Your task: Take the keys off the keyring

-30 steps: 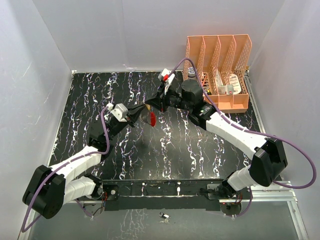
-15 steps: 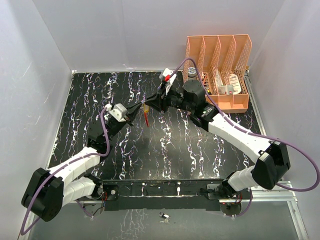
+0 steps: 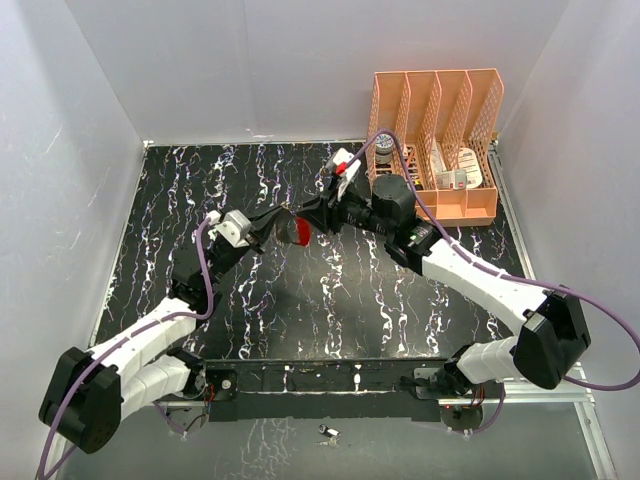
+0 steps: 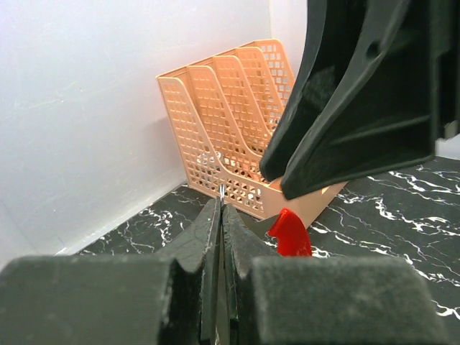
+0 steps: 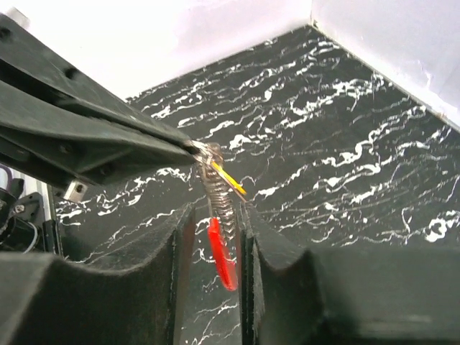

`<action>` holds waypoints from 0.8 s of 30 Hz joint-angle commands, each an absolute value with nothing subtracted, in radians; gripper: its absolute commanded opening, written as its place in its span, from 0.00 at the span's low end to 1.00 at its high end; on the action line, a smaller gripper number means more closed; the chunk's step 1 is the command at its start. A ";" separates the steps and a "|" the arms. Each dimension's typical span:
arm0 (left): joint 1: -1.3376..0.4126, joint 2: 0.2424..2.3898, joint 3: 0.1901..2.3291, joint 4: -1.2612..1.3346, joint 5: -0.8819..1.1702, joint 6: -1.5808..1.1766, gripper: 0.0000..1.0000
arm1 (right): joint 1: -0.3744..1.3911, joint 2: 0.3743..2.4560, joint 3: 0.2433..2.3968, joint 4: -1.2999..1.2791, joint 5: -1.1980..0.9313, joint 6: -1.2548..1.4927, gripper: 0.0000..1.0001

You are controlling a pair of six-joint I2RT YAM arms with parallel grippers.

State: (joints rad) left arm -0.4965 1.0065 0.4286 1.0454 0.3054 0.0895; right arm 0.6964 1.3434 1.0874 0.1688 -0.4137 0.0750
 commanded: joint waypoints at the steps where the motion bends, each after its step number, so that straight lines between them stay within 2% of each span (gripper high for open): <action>1: -0.492 0.963 0.484 1.082 0.400 0.085 0.00 | 0.707 1.332 1.038 0.273 -0.347 0.063 0.24; 10: -0.492 0.907 0.537 0.947 0.518 0.077 0.00 | 0.710 1.326 0.986 0.340 -0.256 0.017 0.22; 24: -0.492 0.944 0.521 1.034 0.429 0.093 0.00 | 0.712 1.292 0.991 0.297 -0.355 0.077 0.29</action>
